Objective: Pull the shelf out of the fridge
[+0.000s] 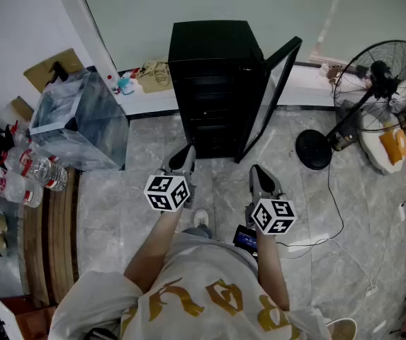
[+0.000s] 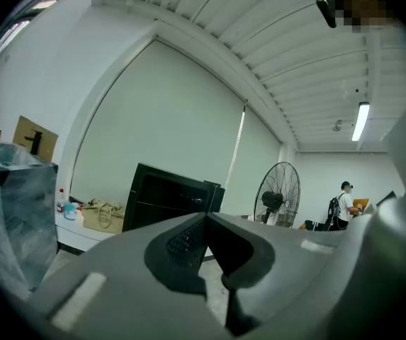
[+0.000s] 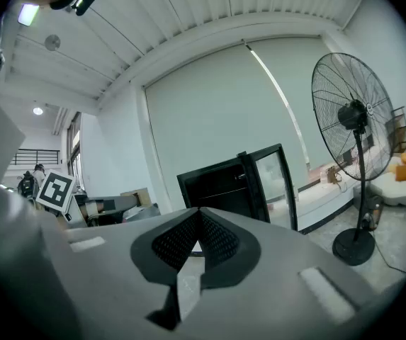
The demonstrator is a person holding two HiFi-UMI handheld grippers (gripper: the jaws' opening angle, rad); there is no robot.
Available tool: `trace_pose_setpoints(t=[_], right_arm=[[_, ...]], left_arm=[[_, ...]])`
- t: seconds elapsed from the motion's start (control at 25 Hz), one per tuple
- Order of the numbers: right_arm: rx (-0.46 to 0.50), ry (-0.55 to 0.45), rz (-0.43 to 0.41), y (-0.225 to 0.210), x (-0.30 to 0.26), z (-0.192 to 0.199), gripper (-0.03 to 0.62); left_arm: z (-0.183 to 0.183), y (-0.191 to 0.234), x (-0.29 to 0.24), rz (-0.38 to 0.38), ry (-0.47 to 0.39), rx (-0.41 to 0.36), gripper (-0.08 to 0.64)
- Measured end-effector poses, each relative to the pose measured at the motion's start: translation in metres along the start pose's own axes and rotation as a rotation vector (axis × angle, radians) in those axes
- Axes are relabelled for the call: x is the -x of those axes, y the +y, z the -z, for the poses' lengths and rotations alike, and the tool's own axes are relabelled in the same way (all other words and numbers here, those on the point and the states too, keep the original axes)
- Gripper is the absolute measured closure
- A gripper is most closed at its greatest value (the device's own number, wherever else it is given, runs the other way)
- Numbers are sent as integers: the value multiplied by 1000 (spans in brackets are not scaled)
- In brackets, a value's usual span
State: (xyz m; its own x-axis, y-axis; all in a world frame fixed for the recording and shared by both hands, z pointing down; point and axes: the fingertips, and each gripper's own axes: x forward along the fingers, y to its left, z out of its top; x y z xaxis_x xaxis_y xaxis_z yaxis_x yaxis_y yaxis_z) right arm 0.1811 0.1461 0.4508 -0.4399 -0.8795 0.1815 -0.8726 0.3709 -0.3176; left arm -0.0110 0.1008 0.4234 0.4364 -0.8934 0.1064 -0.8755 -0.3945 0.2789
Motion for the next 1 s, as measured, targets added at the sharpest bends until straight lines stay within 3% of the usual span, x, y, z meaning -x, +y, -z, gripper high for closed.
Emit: trace_pose_setpoints(t=[0.4, 0.56, 0.72, 0.8, 1.0], right_arm=[[16, 34, -31, 18, -11, 16, 569], [9, 20, -23, 17, -9, 13, 569], [-5, 13, -24, 16, -15, 16, 565], [-11, 13, -28, 14, -21, 19, 547], [-8, 37, -24, 11, -52, 18, 495]], left_arm=[[10, 26, 17, -52, 9, 87, 560], [14, 32, 24, -59, -2, 166, 554], [18, 39, 22, -43, -23, 255, 480], [23, 40, 15, -30, -6, 259, 409], [23, 56, -12, -19, 8, 264, 397]])
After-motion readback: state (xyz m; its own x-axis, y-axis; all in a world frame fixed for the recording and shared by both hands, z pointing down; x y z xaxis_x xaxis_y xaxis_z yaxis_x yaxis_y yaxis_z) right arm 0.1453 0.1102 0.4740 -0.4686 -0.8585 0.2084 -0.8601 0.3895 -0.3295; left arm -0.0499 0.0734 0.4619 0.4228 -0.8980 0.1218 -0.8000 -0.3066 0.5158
